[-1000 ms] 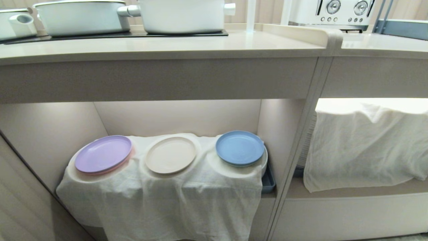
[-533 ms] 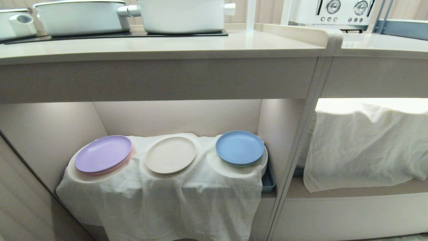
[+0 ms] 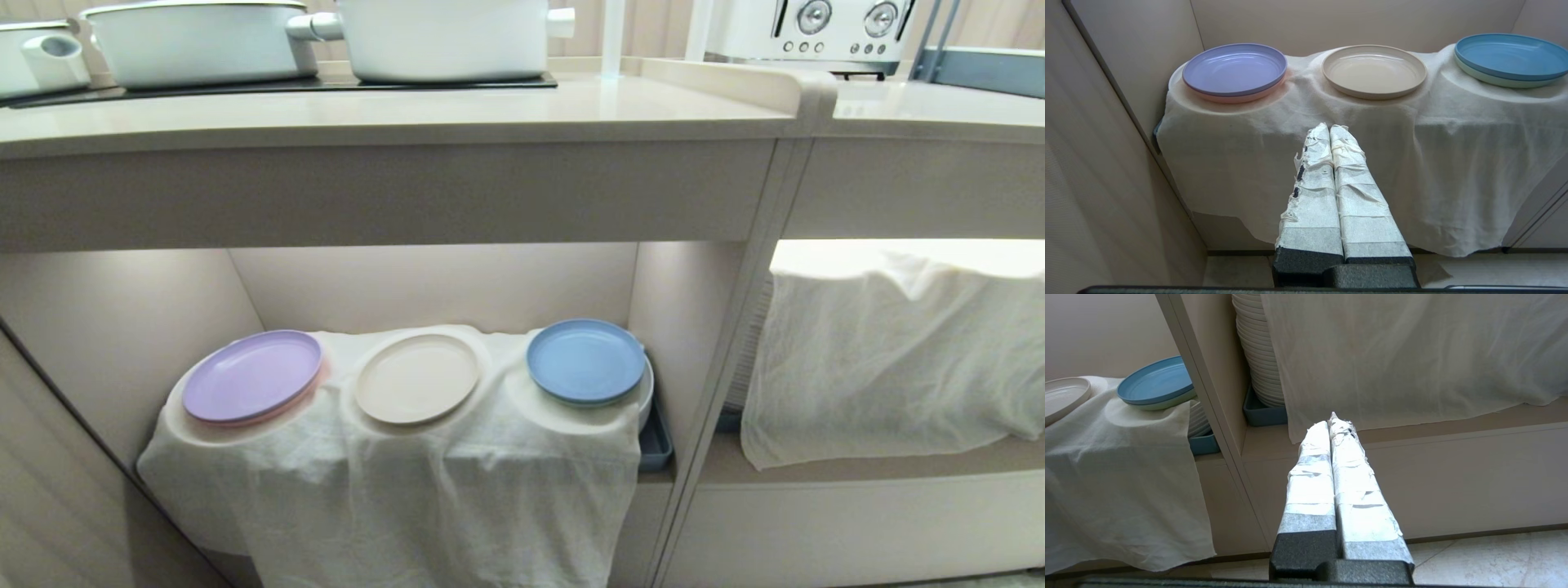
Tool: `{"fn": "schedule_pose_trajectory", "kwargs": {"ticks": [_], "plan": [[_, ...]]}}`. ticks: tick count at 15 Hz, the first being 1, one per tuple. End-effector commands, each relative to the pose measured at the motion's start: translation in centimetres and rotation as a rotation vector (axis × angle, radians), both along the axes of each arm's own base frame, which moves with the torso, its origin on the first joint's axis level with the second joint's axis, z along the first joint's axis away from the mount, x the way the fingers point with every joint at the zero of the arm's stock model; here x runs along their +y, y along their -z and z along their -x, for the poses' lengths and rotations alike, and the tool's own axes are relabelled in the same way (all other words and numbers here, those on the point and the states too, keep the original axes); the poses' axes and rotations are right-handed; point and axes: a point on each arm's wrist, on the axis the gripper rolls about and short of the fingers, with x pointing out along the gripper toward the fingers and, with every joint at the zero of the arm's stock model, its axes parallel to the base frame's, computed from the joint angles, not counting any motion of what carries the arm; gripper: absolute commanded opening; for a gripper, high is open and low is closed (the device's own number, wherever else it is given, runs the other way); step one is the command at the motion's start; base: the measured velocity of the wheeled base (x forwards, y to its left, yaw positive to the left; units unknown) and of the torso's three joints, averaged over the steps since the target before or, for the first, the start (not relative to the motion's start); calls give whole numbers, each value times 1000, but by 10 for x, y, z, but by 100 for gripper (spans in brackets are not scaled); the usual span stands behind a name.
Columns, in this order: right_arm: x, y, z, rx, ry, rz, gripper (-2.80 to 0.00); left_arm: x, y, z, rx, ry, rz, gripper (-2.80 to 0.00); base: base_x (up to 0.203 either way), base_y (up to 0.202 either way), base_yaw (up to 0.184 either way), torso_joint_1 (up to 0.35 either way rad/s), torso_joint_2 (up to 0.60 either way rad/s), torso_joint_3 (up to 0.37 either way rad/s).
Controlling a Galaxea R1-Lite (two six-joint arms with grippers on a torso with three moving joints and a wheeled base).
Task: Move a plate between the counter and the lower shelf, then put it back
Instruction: Pick up the plate in the cupboard
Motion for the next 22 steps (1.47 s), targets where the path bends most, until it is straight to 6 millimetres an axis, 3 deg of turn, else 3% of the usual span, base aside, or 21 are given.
{"fn": "schedule_pose_trajectory", "kwargs": {"ticks": [1, 11, 22], "plan": [[0, 0, 0, 2, 0, -1, -280, 0, 0, 0, -1, 0, 1, -280, 0, 0, 0, 0, 0, 0], [0, 0, 0, 1, 0, -1, -280, -1, -19, 7, -55, 53, -8, -280, 0, 0, 0, 0, 0, 0], [0, 0, 0, 1, 0, -1, -280, -1, -11, 10, 77, 48, 56, -280, 0, 0, 0, 0, 0, 0]]}}
